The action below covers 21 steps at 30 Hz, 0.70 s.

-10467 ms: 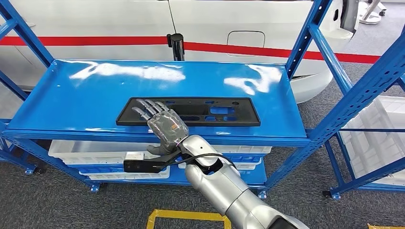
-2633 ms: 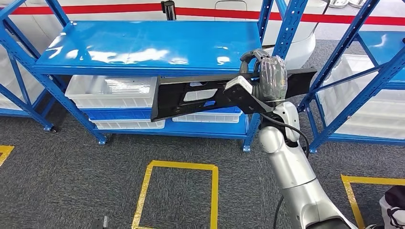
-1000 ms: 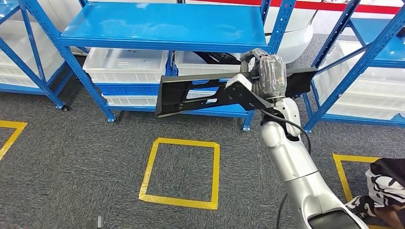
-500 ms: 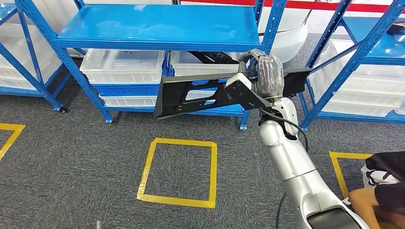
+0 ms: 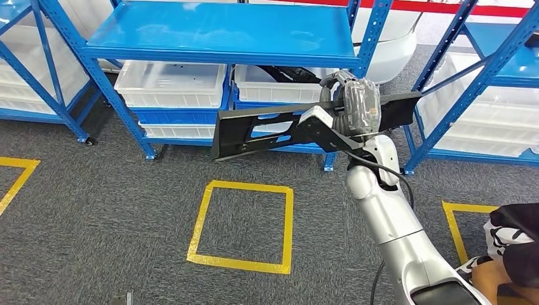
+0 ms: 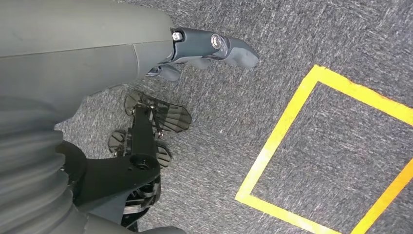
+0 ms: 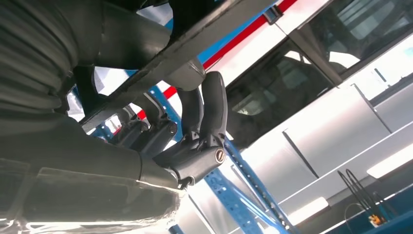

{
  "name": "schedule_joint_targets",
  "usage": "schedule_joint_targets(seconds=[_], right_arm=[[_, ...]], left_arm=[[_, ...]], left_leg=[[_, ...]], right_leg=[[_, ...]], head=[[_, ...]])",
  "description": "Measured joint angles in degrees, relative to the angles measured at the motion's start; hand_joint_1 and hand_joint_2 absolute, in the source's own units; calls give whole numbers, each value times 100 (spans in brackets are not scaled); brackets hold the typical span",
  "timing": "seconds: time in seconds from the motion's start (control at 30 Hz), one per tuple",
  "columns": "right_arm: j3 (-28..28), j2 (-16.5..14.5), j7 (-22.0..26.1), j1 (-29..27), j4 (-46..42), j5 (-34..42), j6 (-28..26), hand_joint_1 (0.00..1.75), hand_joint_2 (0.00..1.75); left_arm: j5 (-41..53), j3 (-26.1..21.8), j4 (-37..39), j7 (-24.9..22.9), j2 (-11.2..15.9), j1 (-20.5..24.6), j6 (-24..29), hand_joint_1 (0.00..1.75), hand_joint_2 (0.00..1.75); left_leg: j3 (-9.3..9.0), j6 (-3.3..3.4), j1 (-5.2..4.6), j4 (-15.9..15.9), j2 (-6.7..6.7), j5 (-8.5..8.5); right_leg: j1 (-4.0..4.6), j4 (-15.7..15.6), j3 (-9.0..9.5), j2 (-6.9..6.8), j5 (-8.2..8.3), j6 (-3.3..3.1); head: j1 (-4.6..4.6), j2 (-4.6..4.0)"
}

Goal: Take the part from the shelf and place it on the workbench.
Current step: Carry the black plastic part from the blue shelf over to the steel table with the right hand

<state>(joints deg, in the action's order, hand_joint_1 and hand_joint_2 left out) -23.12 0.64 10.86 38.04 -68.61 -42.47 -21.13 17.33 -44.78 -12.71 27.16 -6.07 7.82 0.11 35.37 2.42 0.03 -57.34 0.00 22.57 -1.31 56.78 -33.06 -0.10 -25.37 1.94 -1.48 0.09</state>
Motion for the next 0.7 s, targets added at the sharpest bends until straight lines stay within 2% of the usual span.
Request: schedule_joint_targets(seconds=[0.03,0.1,0.13,0.2,0.27,0.3,0.33,0.37,0.43,0.47,0.5,0.57,0.63,0.67,0.7], right_arm=[[-1,-2,-12,-20,-6,-49,-18,175,175],[-3,-5,-32,-58,-21,-132,-38,175,175],[-3,-8,-39,-69,-32,-166,-48,175,175],[-3,-22,-43,-82,-54,-234,-69,175,175],[-2,-35,-42,-116,-59,-286,-90,175,175],[-2,-38,-41,-142,-59,-302,-96,175,175],[-3,-38,-39,-167,-59,-316,-98,175,175],[-3,-39,-36,-183,-59,-328,-100,175,175],[-2,-46,-26,-191,-61,-342,-106,175,175],[-1,-51,-15,-185,-62,-348,-114,175,175],[1,-60,-2,-182,-63,-350,-127,175,175],[3,-81,35,-181,-59,-358,-151,175,175],[6,-101,62,-185,-56,-361,-167,175,175],[10,-105,68,-180,-55,-361,-178,175,175],[14,-104,72,-180,-54,-362,-191,175,175]], left_arm=[[4,0,0,-6,3,-1,11,0,175],[9,0,1,-13,12,-5,32,0,175],[13,0,1,-15,16,-7,39,0,175],[23,0,1,-15,23,-7,50,0,175],[32,0,1,-15,22,-9,59,0,175],[33,0,1,-16,23,-10,62,0,175],[34,0,1,-17,23,-11,63,0,175],[35,0,1,-18,24,-12,65,0,175],[35,0,1,-19,33,-9,70,0,175],[35,0,0,-20,41,-6,75,0,175],[35,0,-1,-20,49,-3,79,0,175],[32,-1,-1,-21,60,2,89,0,175],[27,-2,-1,-21,60,2,98,0,175],[25,-2,-1,-20,57,5,101,0,175],[26,-2,-1,-20,55,8,102,0,175]], left_leg=[[20,-27,-5,-16,3,-2],[48,-73,20,-51,1,10],[84,-100,36,-133,-1,79],[281,-169,71,-601,-3,388],[608,-225,98,-1352,0,746],[719,-237,106,-1604,1,823],[742,-236,111,-1668,2,799],[635,-218,112,-1474,2,663],[217,-143,100,-707,2,316],[39,-102,82,-373,4,205],[-60,-70,61,-183,5,166],[-83,-20,20,-94,6,162],[-123,39,37,12,12,100],[-144,79,47,74,15,58],[-160,109,59,124,19,23]], right_leg=[[12,4,-5,10,6,-29],[-18,-3,-18,23,36,-78],[-38,-8,-15,24,50,-109],[-60,-14,-10,26,67,-161],[-42,-13,-14,24,71,-184],[-31,-12,-16,23,70,-187],[-22,-11,-15,23,71,-187],[-15,-11,-11,25,70,-186],[2,-12,1,33,70,-184],[21,-13,-2,35,73,-179],[35,-14,-10,34,76,-171],[51,-30,-27,23,94,-135],[59,-13,-66,10,78,-88],[66,122,-141,10,-2,-88],[68,386,-275,10,-138,-105]], head=[[-7,0],[-12,0],[-18,0],[-34,0],[-42,0],[-42,0],[-43,0],[-43,0],[-42,0],[-39,0],[-41,0],[-42,0],[-32,0],[-23,0],[-11,0]])
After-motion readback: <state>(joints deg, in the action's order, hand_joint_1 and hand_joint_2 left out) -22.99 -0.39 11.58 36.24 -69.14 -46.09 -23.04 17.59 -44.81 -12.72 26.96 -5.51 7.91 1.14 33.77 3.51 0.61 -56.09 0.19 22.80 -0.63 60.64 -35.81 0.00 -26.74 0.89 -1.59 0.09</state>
